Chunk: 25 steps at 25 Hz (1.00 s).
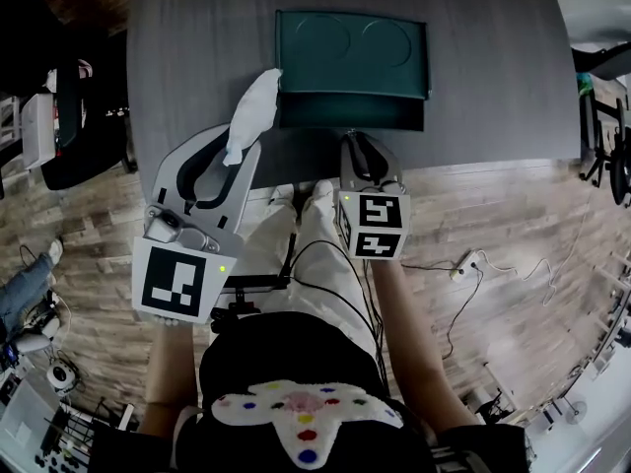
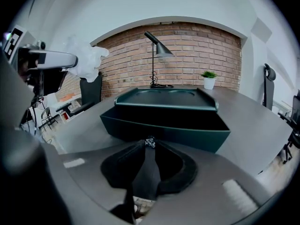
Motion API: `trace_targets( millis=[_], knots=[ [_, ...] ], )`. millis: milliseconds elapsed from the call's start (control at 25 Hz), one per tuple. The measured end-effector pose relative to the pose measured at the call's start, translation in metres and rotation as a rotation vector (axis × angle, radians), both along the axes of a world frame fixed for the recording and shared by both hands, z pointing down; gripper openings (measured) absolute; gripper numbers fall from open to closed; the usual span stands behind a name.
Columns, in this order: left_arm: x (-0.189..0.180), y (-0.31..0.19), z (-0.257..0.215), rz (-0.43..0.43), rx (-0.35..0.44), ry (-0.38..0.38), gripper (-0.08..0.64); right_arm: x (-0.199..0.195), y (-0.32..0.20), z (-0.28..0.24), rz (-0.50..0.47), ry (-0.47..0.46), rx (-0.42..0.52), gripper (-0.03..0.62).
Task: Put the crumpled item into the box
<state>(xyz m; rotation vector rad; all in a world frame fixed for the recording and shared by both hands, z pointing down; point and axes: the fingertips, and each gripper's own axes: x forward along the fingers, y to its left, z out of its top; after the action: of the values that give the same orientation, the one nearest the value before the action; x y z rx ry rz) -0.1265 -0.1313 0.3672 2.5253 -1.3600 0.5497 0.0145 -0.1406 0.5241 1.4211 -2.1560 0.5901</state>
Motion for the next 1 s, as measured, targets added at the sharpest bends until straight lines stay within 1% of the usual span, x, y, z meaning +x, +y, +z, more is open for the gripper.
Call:
trace_targets(
  millis=[360, 840, 1000],
  knots=[
    [0.011, 0.016, 0.002, 0.039, 0.002, 0.0, 0.084, 0.004, 0.029, 0.001, 0.004, -0.004, -0.011, 0.075],
    [0.028, 0.034, 0.007, 0.07, -0.002, -0.002, 0.084, 0.006, 0.057, 0.006, -0.007, -0.014, -0.03, 0.074],
    [0.034, 0.038, 0.01, 0.069, -0.005, -0.001, 0.084, 0.008, 0.058, 0.008, 0.0, -0.044, -0.024, 0.077]
  ],
)
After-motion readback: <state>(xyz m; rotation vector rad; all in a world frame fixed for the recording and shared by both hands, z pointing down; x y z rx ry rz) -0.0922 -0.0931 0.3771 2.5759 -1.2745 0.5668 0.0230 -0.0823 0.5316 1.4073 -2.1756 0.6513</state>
